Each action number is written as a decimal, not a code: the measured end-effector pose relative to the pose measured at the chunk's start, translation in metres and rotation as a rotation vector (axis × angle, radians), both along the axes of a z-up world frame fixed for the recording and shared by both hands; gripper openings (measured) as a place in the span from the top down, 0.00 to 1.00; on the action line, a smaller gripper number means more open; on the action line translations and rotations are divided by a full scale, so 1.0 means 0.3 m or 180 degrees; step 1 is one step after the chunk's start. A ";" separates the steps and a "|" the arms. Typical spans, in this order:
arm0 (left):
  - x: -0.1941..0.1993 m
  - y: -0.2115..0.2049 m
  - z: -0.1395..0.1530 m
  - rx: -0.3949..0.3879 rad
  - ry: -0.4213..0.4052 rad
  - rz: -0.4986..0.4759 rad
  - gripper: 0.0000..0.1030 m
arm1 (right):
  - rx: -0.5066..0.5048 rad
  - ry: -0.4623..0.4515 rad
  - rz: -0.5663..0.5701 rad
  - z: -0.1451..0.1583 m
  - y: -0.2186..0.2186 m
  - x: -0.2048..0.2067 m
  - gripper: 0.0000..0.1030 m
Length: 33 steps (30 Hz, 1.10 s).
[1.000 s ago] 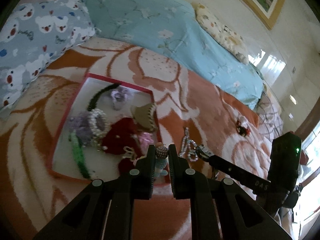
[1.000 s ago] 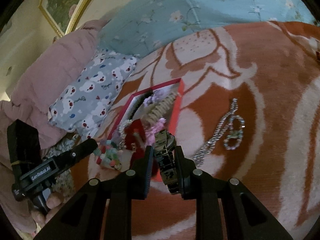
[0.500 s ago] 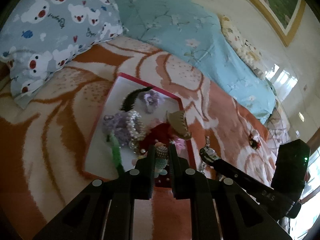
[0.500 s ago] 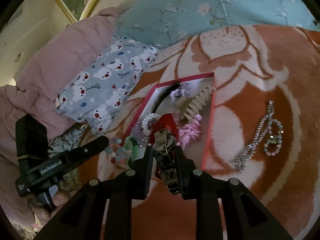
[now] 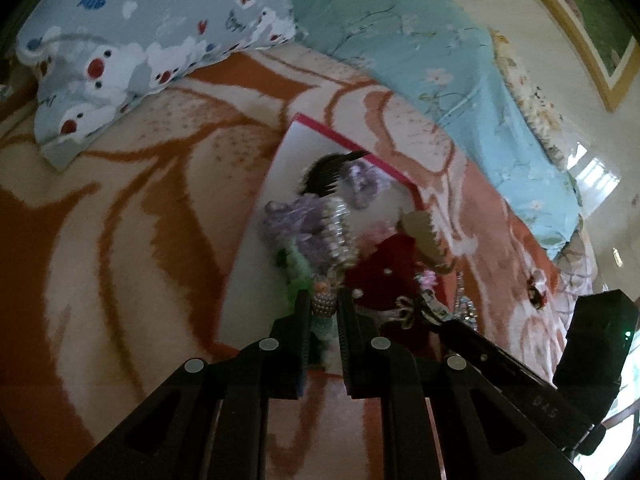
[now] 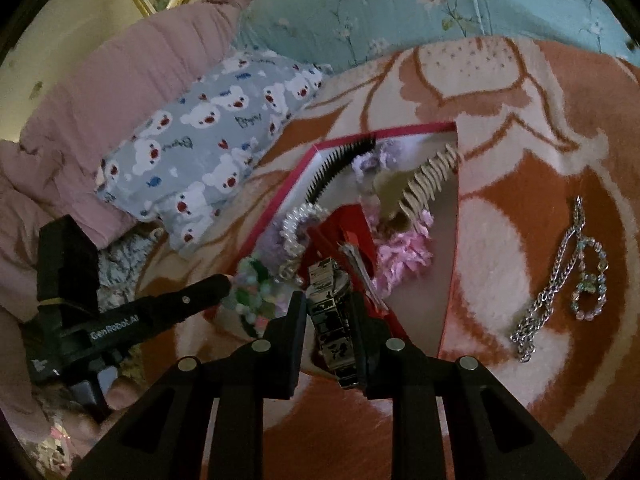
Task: Organize jewelry
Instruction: 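Carry the bead bracelet and silver watch over the white box, then lower both items into the box and open both tools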
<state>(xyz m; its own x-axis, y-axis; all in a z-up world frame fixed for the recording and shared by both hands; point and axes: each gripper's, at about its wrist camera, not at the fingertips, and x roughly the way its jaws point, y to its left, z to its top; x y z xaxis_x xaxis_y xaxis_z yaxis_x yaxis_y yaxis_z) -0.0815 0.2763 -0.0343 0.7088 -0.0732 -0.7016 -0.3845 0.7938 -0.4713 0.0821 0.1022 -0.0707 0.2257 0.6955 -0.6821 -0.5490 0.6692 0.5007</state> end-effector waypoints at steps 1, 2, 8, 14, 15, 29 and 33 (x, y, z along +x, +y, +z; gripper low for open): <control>0.005 0.003 -0.007 0.0001 0.0016 0.0012 0.89 | -0.0015 0.0009 -0.0004 -0.011 0.002 0.004 0.79; -0.001 0.004 -0.011 0.0002 0.0019 0.0018 0.89 | -0.0029 0.0016 -0.0004 -0.018 0.004 0.006 0.79; 0.011 0.007 -0.041 0.0022 0.0103 0.0061 0.89 | -0.0160 -0.0021 0.0030 -0.054 0.024 0.003 0.80; 0.017 -0.003 -0.061 0.0052 0.0177 0.0117 0.89 | -0.0161 -0.0007 0.0023 -0.070 0.022 0.003 0.80; 0.019 -0.006 -0.064 0.0071 0.0193 0.0107 0.88 | -0.0164 -0.0004 0.0025 -0.070 0.023 0.004 0.80; 0.033 -0.016 -0.070 0.0172 0.0261 0.0091 0.87 | -0.0126 0.0040 0.0015 -0.075 0.019 0.004 0.76; 0.028 -0.008 -0.076 0.0112 0.0237 0.0087 0.87 | -0.0104 0.0062 0.0000 -0.073 0.016 0.005 0.76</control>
